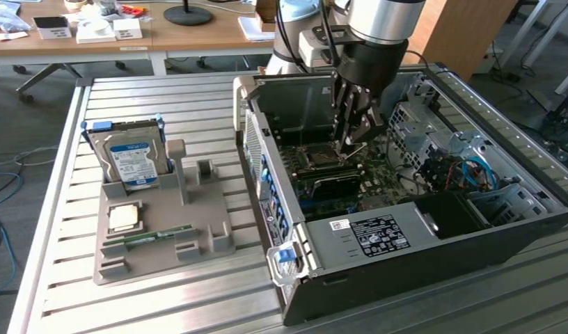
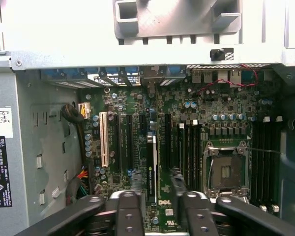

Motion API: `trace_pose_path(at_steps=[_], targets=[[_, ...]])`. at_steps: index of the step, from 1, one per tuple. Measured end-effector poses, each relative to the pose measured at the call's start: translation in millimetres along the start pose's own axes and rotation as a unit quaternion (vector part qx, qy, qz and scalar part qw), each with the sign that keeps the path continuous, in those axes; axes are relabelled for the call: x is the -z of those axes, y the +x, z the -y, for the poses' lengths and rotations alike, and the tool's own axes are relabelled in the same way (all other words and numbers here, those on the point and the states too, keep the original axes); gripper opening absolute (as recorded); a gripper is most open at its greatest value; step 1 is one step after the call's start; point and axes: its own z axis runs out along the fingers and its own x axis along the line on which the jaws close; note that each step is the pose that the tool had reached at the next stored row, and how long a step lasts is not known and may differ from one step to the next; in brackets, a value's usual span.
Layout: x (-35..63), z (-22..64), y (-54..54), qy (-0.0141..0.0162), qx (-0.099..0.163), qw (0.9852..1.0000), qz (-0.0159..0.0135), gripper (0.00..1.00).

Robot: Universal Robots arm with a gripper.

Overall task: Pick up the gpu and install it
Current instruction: 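Press down on the gpu until it lock into place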

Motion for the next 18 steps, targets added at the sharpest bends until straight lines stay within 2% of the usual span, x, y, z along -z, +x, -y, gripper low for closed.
trace_pose_path(at_steps=[2, 6, 15, 18], targets=[[0.0, 0.0, 0.0, 0.0000, 0.000, 1.0000, 0.0000, 0.32], [0.0, 0.0, 0.0, 0.0000, 0.000, 1.0000, 0.0000, 0.11], [-0.1, 0.0, 0.0, -0.0001, 0.000, 1.0000, 0.0004, 0.11], [-4.2, -0.1, 0.1, -0.0001, 0.000, 1.0000, 0.0006, 0.11]])
